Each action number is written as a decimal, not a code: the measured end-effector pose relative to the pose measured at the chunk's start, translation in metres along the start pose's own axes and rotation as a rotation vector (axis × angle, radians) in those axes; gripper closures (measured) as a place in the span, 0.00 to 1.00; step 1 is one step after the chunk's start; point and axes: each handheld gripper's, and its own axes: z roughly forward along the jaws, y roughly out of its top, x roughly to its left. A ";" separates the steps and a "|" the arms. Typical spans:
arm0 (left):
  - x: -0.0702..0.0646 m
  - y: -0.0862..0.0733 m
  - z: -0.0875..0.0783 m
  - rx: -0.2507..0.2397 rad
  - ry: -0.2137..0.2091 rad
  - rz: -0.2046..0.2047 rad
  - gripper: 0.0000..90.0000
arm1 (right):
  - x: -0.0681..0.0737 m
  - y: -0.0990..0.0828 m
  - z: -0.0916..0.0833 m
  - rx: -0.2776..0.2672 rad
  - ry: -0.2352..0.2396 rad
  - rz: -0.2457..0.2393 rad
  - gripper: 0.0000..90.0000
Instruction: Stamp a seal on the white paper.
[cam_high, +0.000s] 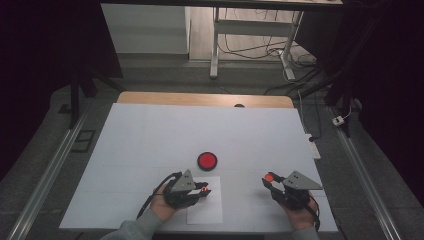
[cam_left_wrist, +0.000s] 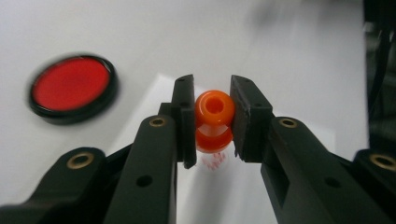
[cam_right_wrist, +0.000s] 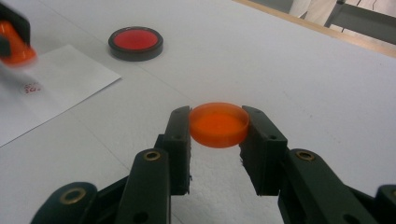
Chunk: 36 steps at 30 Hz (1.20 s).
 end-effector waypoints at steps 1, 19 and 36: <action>0.002 0.001 -0.003 -0.017 -0.001 -0.014 0.80 | 0.000 0.000 0.000 0.002 0.001 -0.002 0.71; 0.010 0.008 -0.023 -0.090 -0.021 -0.089 0.80 | 0.002 0.000 0.003 0.014 0.015 -0.006 0.71; 0.018 0.014 -0.042 -0.121 -0.038 -0.118 0.80 | 0.004 0.000 0.004 0.017 0.020 -0.012 0.71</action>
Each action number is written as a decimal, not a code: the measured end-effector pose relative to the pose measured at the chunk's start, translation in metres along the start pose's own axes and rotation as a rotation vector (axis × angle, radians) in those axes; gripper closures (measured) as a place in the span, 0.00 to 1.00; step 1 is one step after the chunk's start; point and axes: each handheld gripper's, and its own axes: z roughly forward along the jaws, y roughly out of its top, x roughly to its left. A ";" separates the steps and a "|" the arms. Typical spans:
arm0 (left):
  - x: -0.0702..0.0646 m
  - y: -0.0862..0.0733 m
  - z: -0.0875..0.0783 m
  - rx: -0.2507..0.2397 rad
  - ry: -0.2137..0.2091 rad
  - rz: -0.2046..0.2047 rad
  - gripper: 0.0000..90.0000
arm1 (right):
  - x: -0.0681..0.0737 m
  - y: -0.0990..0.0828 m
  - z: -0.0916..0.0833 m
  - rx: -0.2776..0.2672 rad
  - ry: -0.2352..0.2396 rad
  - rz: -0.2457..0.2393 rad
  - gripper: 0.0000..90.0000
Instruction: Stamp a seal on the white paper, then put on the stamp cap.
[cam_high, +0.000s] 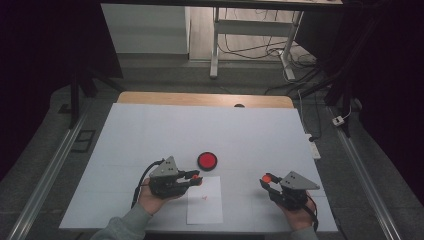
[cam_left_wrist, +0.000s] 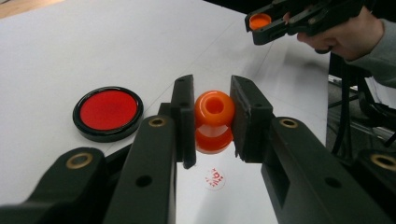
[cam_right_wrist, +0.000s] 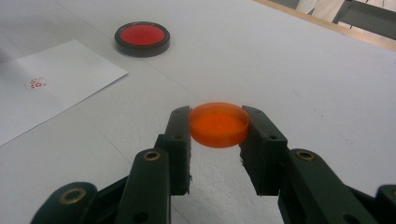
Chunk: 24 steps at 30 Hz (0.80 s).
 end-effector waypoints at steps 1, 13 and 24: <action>0.000 0.000 -0.001 -0.003 -0.002 -0.001 0.80 | 0.000 0.000 0.000 0.000 -0.001 0.000 0.71; -0.001 0.004 -0.004 -0.009 -0.020 -0.006 0.80 | 0.001 0.000 0.001 0.005 -0.002 0.000 0.71; 0.001 0.003 -0.006 -0.017 -0.016 -0.009 0.80 | 0.002 0.000 0.002 0.008 0.001 -0.005 0.71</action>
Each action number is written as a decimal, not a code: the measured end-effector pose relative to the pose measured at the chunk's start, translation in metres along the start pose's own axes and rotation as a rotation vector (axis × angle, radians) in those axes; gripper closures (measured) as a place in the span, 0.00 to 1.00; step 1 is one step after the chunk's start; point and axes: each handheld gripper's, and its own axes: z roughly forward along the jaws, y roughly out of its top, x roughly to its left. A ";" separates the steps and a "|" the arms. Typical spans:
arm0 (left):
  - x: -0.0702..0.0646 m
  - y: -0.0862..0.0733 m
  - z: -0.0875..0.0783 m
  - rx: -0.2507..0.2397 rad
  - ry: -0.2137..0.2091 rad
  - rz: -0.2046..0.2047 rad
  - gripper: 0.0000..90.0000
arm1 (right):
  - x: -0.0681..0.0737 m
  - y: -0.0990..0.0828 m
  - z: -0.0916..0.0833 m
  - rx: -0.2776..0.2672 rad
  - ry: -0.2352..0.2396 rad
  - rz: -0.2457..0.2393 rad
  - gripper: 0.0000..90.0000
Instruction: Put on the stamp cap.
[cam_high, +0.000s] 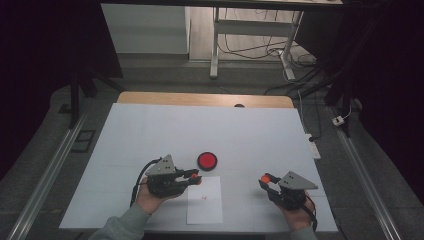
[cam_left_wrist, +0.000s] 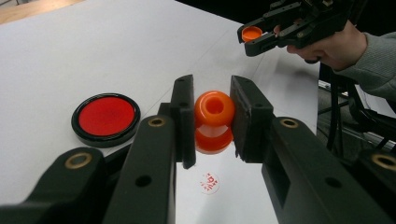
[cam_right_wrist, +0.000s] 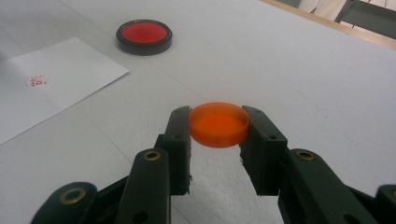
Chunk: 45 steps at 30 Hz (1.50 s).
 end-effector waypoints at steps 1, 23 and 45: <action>0.000 0.000 0.000 0.004 -0.001 0.000 0.80 | 0.000 0.000 0.000 -0.003 0.001 -0.003 0.71; -0.001 -0.002 0.004 0.021 -0.009 -0.004 0.80 | 0.017 0.008 0.010 -0.011 0.054 -0.023 0.71; 0.000 -0.003 0.008 0.033 -0.009 -0.007 0.80 | 0.047 0.022 0.023 -0.056 0.171 -0.007 0.71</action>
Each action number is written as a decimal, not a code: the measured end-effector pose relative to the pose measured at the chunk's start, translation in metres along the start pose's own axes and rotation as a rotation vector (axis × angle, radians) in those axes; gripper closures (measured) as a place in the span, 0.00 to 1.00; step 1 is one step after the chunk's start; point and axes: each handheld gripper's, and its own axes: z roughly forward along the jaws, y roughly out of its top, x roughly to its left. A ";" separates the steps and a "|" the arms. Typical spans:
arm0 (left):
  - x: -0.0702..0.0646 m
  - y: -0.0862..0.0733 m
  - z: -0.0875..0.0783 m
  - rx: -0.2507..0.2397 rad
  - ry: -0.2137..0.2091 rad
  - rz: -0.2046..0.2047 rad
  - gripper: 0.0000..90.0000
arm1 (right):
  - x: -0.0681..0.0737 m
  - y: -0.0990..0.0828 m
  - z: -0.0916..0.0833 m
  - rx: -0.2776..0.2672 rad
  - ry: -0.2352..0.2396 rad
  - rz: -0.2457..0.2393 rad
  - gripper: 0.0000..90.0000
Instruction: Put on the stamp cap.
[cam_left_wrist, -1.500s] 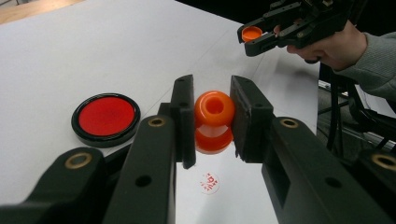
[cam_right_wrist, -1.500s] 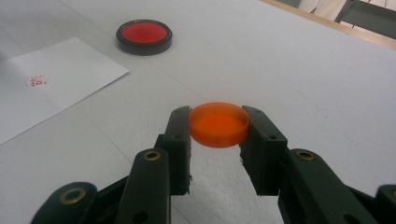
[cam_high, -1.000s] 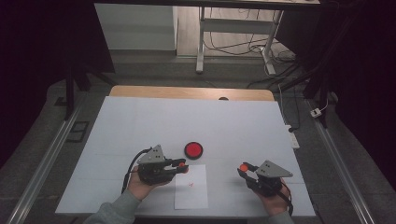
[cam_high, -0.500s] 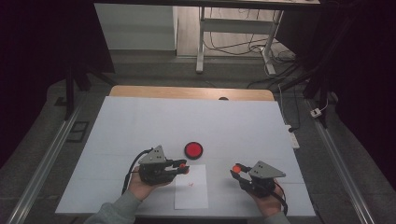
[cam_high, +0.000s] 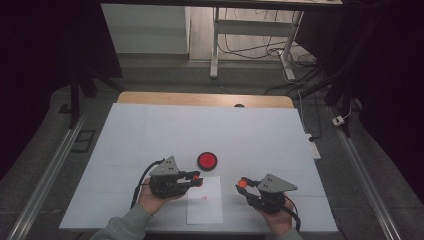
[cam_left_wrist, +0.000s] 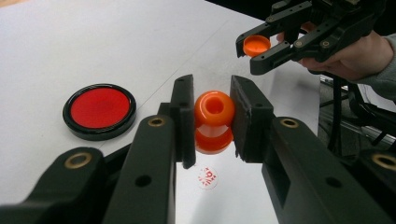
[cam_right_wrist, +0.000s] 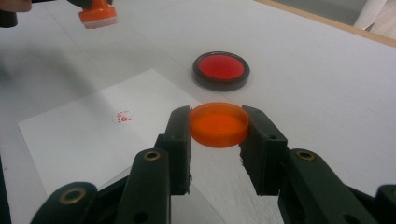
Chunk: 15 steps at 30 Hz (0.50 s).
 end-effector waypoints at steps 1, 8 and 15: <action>0.000 0.000 0.000 0.001 0.001 0.000 0.79 | 0.001 0.000 0.002 -0.003 0.004 -0.005 0.71; 0.001 0.000 0.001 0.003 -0.002 -0.001 0.79 | 0.007 0.003 0.012 0.016 0.016 -0.021 0.71; 0.002 -0.001 0.001 0.003 -0.002 -0.003 0.79 | 0.009 0.005 0.018 0.010 0.037 -0.022 0.71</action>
